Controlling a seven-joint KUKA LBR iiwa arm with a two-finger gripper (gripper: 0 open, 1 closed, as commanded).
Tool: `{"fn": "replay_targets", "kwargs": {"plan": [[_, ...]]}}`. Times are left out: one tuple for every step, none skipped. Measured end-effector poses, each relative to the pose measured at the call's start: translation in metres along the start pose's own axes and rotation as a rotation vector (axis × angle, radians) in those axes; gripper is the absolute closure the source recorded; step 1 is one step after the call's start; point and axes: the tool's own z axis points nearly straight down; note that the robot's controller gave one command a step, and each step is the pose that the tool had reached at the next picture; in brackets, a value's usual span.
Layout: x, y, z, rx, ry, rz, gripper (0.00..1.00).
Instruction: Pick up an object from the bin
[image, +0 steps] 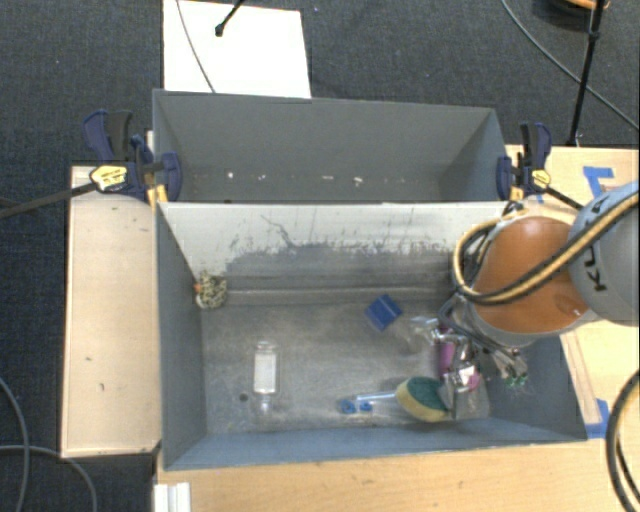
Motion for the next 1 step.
{"fn": "replay_targets", "kwargs": {"plan": [[0.0161, -0.0285, 0.0003, -0.002, -0.002, -0.255, 0.00]]}}
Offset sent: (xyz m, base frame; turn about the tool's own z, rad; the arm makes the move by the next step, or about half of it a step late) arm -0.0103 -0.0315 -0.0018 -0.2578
